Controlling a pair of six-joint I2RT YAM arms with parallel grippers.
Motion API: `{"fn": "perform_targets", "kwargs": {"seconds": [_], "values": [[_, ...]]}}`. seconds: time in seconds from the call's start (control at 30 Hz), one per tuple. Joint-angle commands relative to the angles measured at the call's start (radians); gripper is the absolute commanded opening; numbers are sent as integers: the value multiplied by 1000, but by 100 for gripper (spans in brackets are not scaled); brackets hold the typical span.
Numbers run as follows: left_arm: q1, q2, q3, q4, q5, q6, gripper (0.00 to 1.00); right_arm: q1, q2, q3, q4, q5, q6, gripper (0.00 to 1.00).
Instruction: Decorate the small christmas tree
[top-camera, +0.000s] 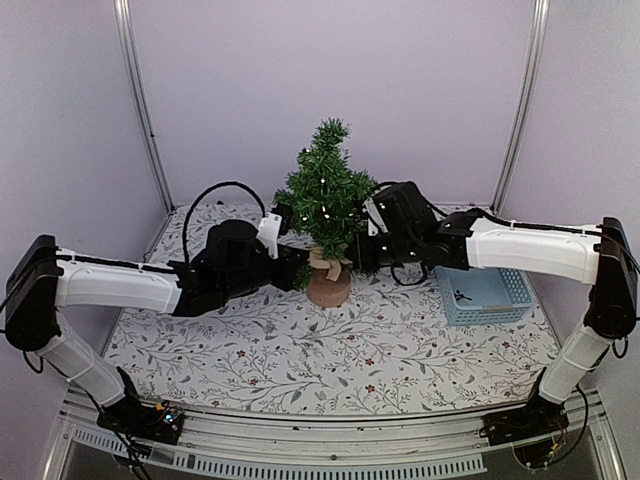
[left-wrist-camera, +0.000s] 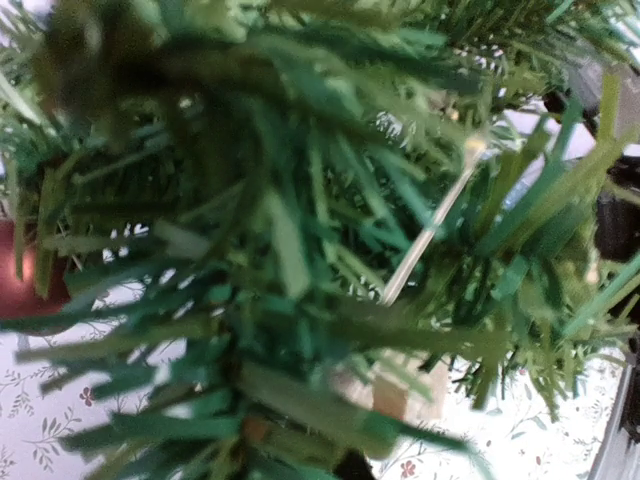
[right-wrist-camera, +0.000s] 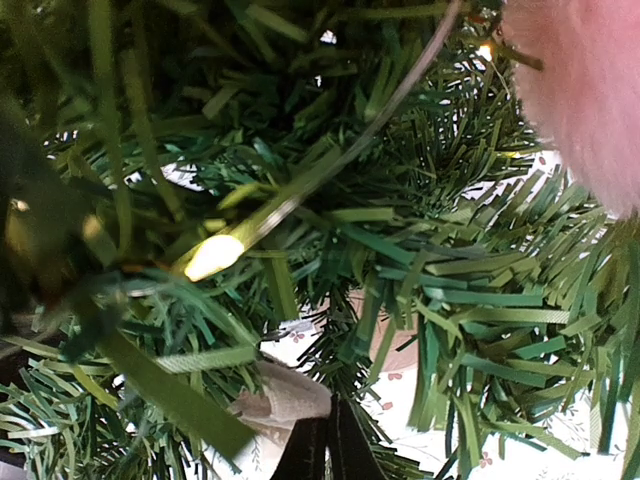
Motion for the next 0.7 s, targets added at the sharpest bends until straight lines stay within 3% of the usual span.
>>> {"fn": "perform_targets", "kwargs": {"seconds": [0.0, 0.27, 0.4, 0.53, 0.67], "values": [[3, 14, 30, 32, -20, 22, 0, -2, -1, 14, 36, 26, 7, 5], [3, 39, 45, -6, -44, 12, 0, -1, 15, 21, 18, 37, 4, 6], [3, 39, 53, -11, -41, 13, 0, -2, 14, 19, 15, 35, 4, 12], [3, 25, 50, -14, -41, 9, 17, -1, 5, 18, 10, 45, 7, 26], [3, 2, 40, -17, -45, 8, 24, 1, -23, 5, 20, 47, 9, 35]]}}
